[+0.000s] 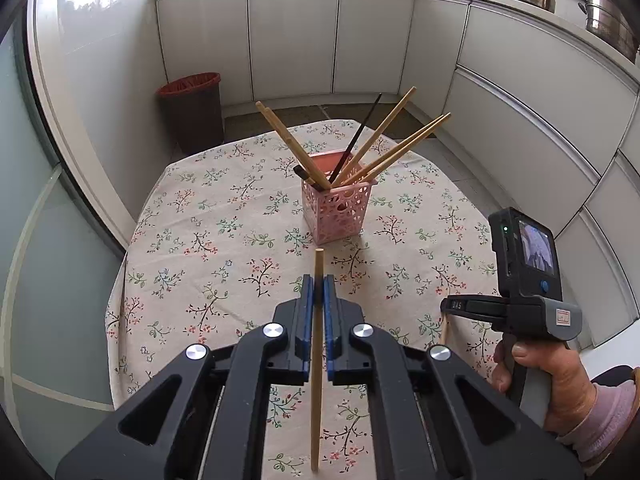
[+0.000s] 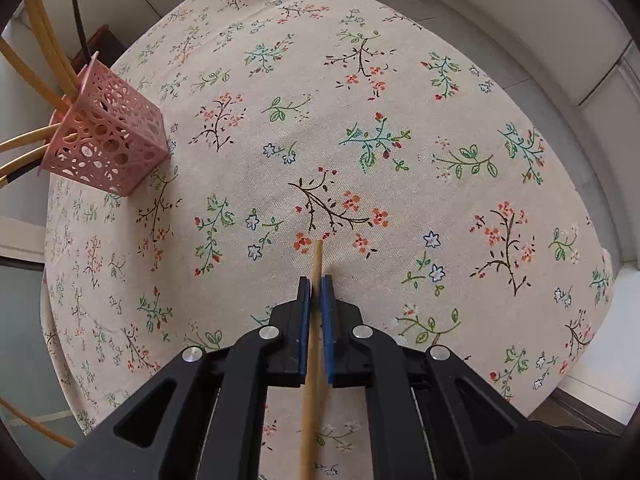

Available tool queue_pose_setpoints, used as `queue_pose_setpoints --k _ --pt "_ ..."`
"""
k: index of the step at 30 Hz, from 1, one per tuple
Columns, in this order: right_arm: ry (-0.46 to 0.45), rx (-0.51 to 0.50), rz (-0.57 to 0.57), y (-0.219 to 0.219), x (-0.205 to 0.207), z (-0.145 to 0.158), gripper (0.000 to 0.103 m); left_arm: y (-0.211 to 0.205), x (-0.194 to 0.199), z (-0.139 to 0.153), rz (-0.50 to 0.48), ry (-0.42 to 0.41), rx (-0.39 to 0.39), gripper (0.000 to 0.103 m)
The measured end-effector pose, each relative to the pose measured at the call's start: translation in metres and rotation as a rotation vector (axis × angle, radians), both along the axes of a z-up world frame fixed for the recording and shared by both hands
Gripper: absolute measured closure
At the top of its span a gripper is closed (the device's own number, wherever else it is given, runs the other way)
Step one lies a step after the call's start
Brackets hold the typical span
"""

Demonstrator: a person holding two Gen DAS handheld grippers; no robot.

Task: Organize utensils
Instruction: 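Lower the right tool and grasp the last wooden chopstick, then release the left tool's chopstick into the pink holder while the right tool carries its chopstick over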

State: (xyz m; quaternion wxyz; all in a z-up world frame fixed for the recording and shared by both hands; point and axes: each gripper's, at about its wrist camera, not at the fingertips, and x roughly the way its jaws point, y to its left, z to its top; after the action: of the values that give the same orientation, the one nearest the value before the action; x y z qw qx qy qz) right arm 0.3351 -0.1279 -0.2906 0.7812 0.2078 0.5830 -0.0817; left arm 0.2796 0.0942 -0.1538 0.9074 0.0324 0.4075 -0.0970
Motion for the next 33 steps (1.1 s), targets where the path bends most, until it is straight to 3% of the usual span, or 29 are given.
queue_pose_setpoints --k 10,21,33 --pt "-0.331 -0.055 0.199 0.006 -0.066 0.106 0.098 -0.016 -0.022 0.022 -0.026 -0.051 -0.029 0.099" --pt "-0.496 -0.029 0.299 -0.005 -0.104 0.188 0.098 -0.026 -0.04 0.061 -0.058 -0.097 -0.063 0.099" --pt "-0.638 0.053 0.319 -0.022 -0.076 0.313 0.098 -0.026 -0.011 0.147 -0.095 -0.167 -0.152 0.099"
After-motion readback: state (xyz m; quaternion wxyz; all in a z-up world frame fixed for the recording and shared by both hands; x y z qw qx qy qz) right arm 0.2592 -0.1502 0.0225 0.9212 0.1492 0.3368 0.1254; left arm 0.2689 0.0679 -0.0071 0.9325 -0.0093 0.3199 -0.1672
